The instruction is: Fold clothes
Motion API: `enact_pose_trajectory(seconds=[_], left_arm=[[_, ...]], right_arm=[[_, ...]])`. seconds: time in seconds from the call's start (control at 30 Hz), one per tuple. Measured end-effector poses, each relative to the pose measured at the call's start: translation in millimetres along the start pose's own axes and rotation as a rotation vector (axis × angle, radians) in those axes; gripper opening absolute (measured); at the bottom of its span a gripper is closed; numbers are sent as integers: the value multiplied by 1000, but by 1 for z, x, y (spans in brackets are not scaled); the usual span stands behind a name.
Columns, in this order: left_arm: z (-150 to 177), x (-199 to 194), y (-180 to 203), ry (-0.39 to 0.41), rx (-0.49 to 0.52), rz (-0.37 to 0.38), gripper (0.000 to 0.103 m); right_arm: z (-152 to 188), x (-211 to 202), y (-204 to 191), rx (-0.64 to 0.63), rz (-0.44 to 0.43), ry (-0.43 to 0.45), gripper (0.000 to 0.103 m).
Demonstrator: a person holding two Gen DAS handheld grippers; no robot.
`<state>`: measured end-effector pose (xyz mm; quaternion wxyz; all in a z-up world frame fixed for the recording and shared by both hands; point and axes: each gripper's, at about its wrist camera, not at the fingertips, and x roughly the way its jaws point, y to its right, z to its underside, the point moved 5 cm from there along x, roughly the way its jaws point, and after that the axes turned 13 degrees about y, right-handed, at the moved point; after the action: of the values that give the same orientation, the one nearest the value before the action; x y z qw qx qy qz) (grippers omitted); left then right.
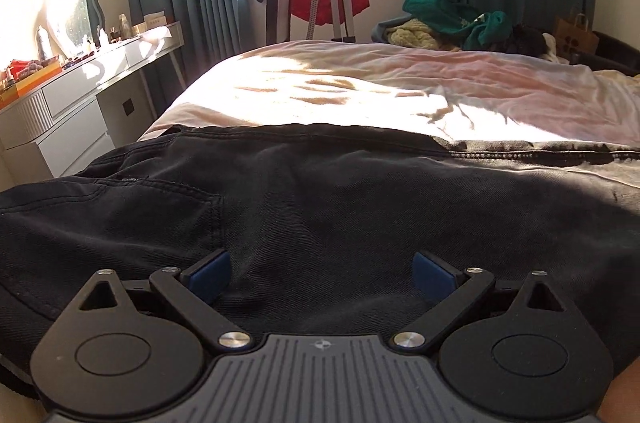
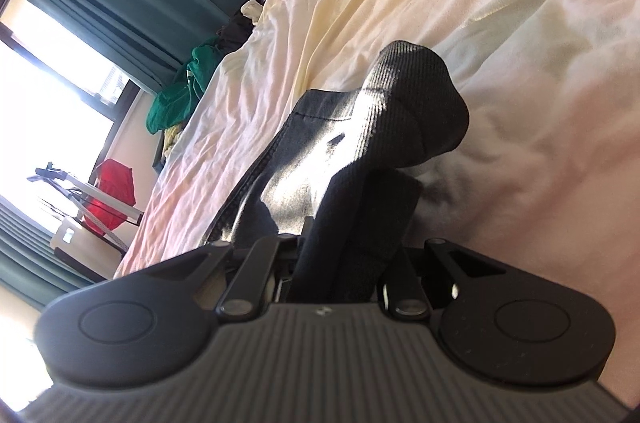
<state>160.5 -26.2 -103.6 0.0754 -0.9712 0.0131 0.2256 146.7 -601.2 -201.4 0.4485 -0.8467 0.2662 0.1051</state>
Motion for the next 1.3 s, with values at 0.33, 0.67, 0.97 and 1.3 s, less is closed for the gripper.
enact_pose_trajectory(seconds=[0.33, 0.67, 0.97, 1.3], left_arm=[[17, 17, -3, -39, -18, 20, 103], [16, 17, -5, -30, -6, 43, 103], [12, 14, -10, -25, -29, 71, 101], [-27, -39, -65, 79, -189, 5, 103]], right_arm=[[-2, -4, -19, -135, 14, 34, 14], [-5, -53, -135, -503, -150, 231, 14], [68, -113, -273, -1006, -407, 327, 14], [227, -133, -289, -1096, -592, 114, 14]])
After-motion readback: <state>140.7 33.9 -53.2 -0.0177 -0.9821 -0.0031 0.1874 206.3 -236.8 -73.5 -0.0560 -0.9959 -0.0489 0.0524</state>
